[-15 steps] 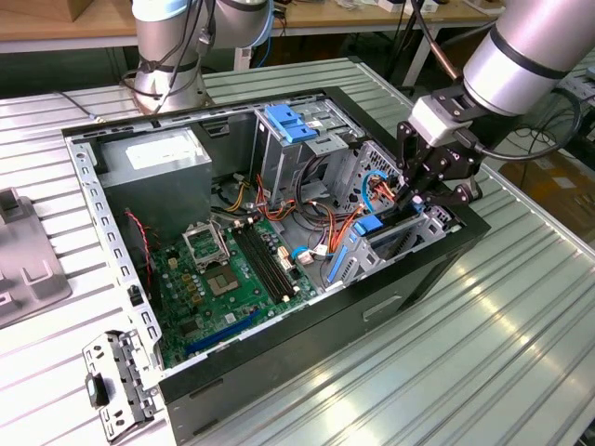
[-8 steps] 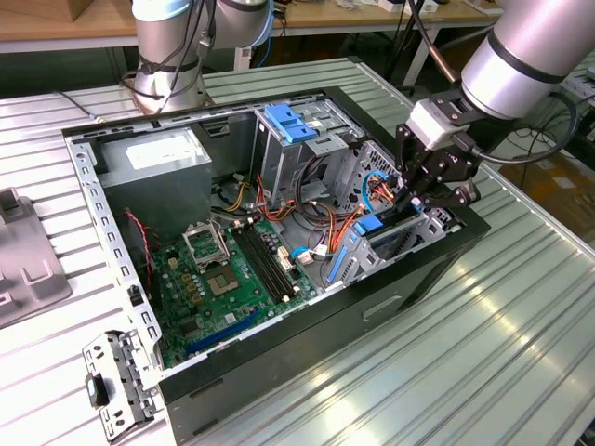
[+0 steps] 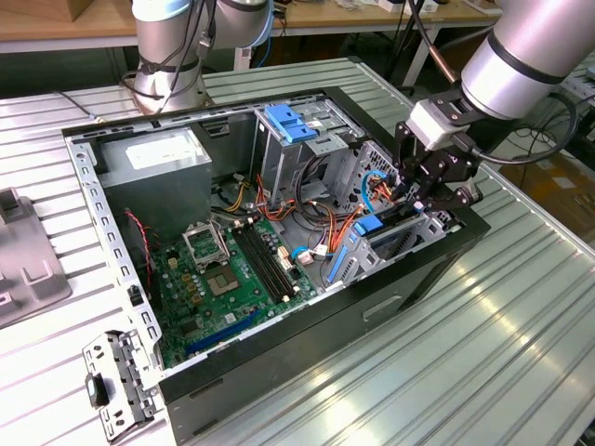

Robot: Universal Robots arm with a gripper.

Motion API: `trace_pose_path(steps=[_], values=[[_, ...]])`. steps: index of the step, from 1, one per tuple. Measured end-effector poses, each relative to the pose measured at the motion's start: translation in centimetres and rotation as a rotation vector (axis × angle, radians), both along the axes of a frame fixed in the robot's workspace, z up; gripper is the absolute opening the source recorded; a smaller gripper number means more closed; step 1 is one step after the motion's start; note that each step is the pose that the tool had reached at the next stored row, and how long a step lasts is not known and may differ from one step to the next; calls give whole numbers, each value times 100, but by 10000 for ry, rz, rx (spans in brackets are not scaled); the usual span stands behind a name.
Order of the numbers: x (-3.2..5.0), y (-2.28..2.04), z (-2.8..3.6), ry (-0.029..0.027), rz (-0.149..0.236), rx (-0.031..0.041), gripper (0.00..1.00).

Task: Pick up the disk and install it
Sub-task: 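Insert the first disk wire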

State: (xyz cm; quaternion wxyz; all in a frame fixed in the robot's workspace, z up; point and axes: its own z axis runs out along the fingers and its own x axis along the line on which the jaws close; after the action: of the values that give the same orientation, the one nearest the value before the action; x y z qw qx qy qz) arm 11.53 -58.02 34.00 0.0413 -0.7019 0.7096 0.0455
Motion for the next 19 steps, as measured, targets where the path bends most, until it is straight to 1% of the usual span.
trace_pose_path(steps=[3,4,9,11,14,15,17,18,19], values=[[0,0,20,0,0,-1,31],[0,0,50,0,0,2,31],[0,0,126,0,0,21,31],[0,0,134,0,0,43,31],[0,2,135,0,0,112,29],[0,2,135,0,-1,158,11],[0,2,132,1,0,249,11],[0,3,124,7,0,275,11],[3,2,101,25,0,294,11]])
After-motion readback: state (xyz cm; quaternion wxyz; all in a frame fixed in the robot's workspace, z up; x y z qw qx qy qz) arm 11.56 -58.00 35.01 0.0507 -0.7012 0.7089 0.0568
